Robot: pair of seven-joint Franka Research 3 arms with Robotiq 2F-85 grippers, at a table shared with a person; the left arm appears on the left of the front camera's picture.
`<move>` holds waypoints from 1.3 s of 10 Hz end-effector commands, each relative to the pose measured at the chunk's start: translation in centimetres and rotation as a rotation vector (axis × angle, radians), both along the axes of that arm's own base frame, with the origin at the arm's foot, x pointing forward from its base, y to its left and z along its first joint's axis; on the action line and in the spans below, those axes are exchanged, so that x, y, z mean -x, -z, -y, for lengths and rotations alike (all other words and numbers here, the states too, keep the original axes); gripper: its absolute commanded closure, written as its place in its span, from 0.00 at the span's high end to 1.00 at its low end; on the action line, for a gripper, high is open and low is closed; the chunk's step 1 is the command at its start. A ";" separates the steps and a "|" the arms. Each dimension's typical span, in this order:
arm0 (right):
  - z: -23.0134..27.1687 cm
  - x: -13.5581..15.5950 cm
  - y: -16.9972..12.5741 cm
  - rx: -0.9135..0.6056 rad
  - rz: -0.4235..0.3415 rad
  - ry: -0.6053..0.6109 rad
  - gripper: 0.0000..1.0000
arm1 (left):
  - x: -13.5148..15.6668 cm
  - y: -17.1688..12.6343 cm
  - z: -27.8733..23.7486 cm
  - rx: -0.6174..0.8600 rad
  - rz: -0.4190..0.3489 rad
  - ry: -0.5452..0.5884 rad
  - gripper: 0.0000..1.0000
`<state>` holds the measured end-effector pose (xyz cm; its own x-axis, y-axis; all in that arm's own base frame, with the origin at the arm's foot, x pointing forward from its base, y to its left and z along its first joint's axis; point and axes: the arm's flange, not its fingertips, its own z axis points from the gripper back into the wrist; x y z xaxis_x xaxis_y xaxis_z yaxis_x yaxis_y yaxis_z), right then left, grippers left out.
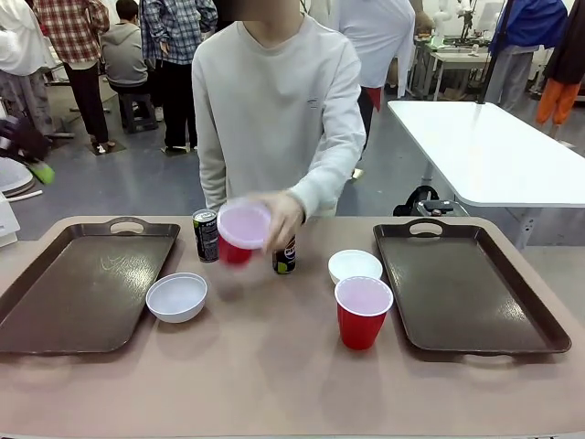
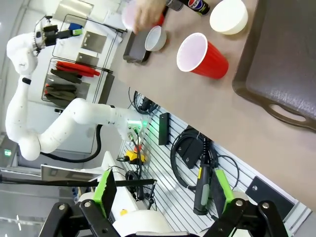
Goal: Prepare tableware on both trays.
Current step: Pick up a Picnic Bowl from the table and place it on a Handle tray.
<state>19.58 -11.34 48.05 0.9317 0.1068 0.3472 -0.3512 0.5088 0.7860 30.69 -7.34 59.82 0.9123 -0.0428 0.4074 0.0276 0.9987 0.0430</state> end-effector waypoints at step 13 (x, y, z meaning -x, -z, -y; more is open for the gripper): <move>-0.1 0.1 0.2 0.016 -0.018 0.007 1.00 | -9.1 12.0 10.4 0.042 -0.252 0.219 1.00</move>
